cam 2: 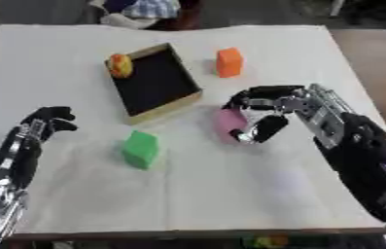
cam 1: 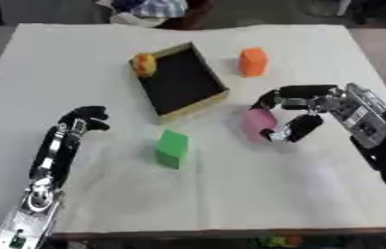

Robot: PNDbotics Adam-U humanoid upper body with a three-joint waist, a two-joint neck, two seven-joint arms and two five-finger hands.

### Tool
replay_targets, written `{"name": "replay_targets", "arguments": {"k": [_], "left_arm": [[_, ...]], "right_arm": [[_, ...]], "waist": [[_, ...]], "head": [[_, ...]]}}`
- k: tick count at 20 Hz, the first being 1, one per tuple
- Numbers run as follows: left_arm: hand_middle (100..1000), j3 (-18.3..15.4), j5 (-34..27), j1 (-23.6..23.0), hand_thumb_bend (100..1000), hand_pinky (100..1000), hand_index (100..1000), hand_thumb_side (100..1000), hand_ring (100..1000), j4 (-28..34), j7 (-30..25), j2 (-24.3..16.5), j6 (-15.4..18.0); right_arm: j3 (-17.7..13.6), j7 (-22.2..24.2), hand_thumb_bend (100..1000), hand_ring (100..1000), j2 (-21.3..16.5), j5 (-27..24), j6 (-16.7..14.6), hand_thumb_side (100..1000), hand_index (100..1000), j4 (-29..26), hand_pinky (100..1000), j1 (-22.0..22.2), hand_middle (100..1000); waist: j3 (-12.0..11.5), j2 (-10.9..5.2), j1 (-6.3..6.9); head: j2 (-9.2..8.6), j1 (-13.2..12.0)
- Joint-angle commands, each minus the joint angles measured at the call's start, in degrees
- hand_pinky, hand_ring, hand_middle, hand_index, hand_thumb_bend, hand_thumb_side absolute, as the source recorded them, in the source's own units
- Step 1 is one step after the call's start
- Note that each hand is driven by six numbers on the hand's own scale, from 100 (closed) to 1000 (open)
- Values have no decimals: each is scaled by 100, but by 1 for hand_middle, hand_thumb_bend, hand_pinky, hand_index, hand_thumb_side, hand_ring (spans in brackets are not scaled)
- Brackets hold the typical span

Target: Pick up objects on the table and place them in the box.

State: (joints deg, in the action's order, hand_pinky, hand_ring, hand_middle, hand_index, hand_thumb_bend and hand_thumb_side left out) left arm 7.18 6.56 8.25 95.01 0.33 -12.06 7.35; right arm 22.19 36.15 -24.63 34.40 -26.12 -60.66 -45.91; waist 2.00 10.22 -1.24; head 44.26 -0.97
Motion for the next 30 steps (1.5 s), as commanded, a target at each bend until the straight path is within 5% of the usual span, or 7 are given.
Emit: {"name": "replay_targets", "arguments": {"k": [1,7,14,21,30], "left_arm": [[620,-1,1,42,100,767,752,962,611,71,8,-99,10],[620,22,-8,42,100,767,752,962,611,72,-14,-79,10],[620,59,-29,70,100,768,753,964,610,83,-50,-48,5],[620,86,-46,94,100,767,753,965,610,90,-80,-21,-2],[619,98,-52,105,100,767,753,964,610,86,-97,-9,2]], "right_arm": [[-205,-145,100,834,-125,-43,123,402,649,-395,843,-280,794],[-361,-224,100,826,324,67,372,339,649,-449,837,-981,789],[-829,-672,100,823,1392,1060,552,372,670,931,834,-1572,792],[-1386,-1570,100,821,2105,2289,693,409,719,1917,833,-1686,794],[-1428,-2004,100,823,2421,2893,472,515,833,2168,833,-1694,801]], "waist": [[13,-173,-57],[-16,-181,-19],[-146,-153,60],[-223,-110,117],[-243,-129,104]], "head": [[-14,-22],[-14,32],[-14,125],[-14,228],[-14,270]]}}
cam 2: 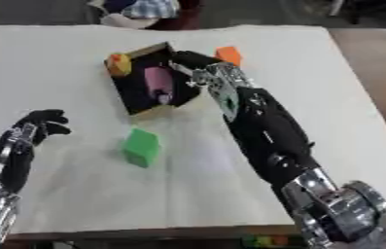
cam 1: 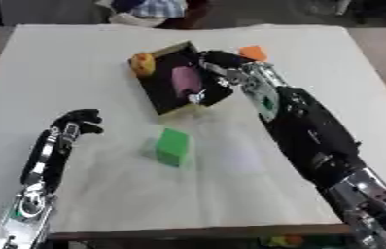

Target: Pick up objects on the table and place them in the box.

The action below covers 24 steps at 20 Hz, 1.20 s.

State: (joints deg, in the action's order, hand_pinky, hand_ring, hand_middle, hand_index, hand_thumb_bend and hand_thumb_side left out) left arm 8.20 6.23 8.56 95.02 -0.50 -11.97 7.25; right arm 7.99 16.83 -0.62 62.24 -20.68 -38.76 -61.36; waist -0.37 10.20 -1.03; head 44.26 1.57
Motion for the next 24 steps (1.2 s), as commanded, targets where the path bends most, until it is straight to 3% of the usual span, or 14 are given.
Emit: {"name": "replay_targets", "arguments": {"k": [1,7,10,15,20,24], "left_arm": [[619,-3,-20,75,100,767,753,964,610,84,-14,-16,13],[620,-2,-15,76,100,767,753,963,610,78,-18,-20,16],[619,-3,-13,78,100,767,753,963,609,78,-18,-22,17],[620,-6,-10,76,100,767,753,963,609,75,-16,-26,17],[620,-9,-8,74,100,768,753,963,610,73,-16,-27,20],[620,-16,-7,71,100,768,753,963,609,74,-12,-30,21]], "right_arm": [[16,-70,100,824,37,130,-118,525,838,-19,833,-149,802],[231,90,100,832,102,209,-451,580,872,-79,837,-158,813],[369,256,244,853,119,384,-632,659,945,-124,848,-167,851],[448,389,311,874,58,606,-848,721,986,-320,861,-207,910],[344,332,324,873,-124,551,-758,695,995,-537,862,-306,915],[74,183,307,869,-345,382,-403,646,993,-588,860,-441,911]], "waist": [[-6,-129,79],[2,-147,59],[-2,-150,55],[6,-156,46],[12,-159,34],[2,-157,33]], "head": [[-14,14],[-14,14],[-14,16],[-14,12],[-14,2],[-14,3]]}}
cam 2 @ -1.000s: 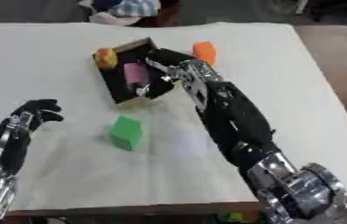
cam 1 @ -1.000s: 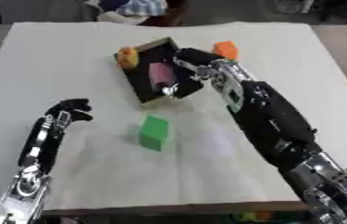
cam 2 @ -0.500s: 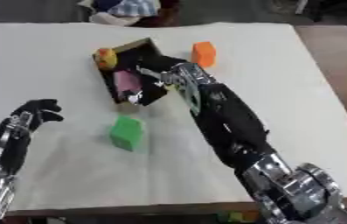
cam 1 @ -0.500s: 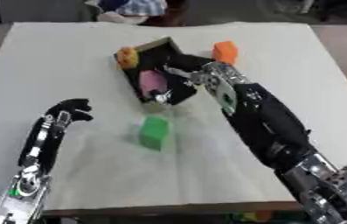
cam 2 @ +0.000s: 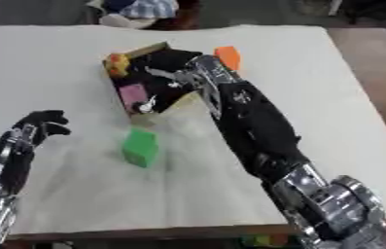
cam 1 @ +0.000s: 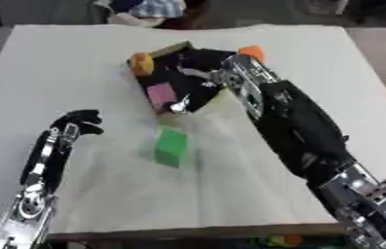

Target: Pick up objects on the table and place them in the box.

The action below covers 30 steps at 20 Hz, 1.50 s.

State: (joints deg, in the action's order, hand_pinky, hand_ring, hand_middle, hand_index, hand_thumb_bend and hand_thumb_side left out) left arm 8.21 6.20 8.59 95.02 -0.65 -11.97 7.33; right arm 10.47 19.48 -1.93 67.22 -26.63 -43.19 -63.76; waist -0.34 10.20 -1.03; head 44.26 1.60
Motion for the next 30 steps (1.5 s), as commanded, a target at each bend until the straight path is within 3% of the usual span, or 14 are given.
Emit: {"name": "replay_targets", "arguments": {"k": [1,7,13,23,30], "left_arm": [[620,-16,-3,68,100,768,753,963,609,74,3,-30,13],[620,-18,-5,73,100,768,753,964,609,77,1,-27,15],[620,-14,-7,70,100,768,753,965,609,71,-4,-28,15],[619,-5,-15,71,100,768,753,965,608,72,-13,-25,13],[619,4,-20,75,100,768,753,966,608,74,-22,-19,12]], "right_arm": [[-266,-117,301,868,-271,-140,315,640,992,-112,860,-246,909],[-925,-432,240,875,-501,-200,1271,641,990,456,863,-383,926],[-1295,-851,228,907,-642,48,1983,627,992,900,878,-411,946],[-1516,-1598,254,962,-659,650,3033,649,995,1444,903,-310,959],[-1587,-1737,228,939,-611,721,3358,659,985,1628,877,-263,946]], "waist": [[-2,-155,33],[-7,-138,40],[-8,-127,36],[-5,-129,67],[-51,-113,73]], "head": [[-14,11],[-14,79],[-14,106],[-14,143],[-14,165]]}}
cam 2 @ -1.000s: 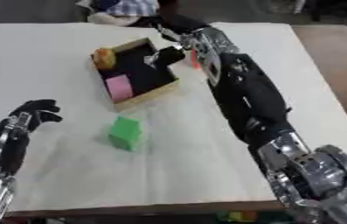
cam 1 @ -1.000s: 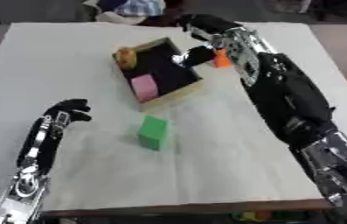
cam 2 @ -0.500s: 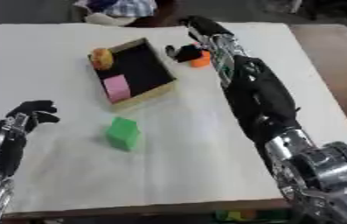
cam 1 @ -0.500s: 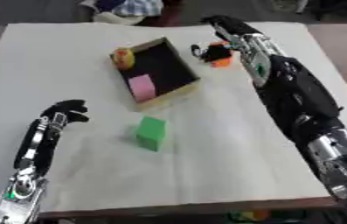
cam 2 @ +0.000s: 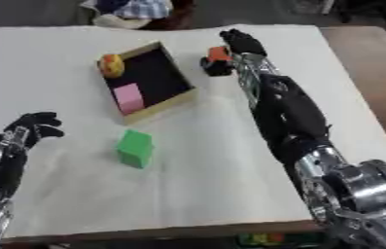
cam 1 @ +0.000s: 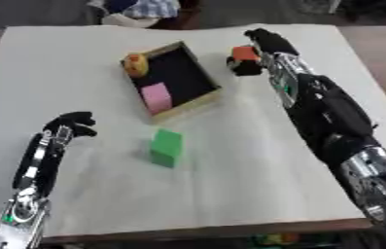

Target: Pick up objects on the table and place them in the box.

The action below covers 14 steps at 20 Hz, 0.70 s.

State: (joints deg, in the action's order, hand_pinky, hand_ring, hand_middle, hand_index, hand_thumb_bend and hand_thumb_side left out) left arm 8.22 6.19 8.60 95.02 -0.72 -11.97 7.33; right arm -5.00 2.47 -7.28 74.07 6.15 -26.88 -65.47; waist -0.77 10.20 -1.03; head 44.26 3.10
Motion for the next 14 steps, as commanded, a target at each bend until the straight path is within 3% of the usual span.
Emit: {"name": "replay_targets", "arguments": {"k": [1,7,14], "left_arm": [[619,5,-20,76,100,768,753,966,608,75,-16,-18,12],[619,7,-24,82,100,768,753,966,607,77,-17,-11,9],[618,7,-29,84,100,768,753,966,607,76,-12,-5,3]], "right_arm": [[-41,-41,211,921,-63,30,105,647,978,22,858,-76,940],[-38,-118,134,861,23,-26,199,584,939,116,809,28,898],[-23,-568,100,750,99,66,253,425,799,-9,717,120,743]], "waist": [[-12,-111,76],[-25,-103,90],[-27,-101,100]], "head": [[-14,15],[-14,27],[-14,32]]}}
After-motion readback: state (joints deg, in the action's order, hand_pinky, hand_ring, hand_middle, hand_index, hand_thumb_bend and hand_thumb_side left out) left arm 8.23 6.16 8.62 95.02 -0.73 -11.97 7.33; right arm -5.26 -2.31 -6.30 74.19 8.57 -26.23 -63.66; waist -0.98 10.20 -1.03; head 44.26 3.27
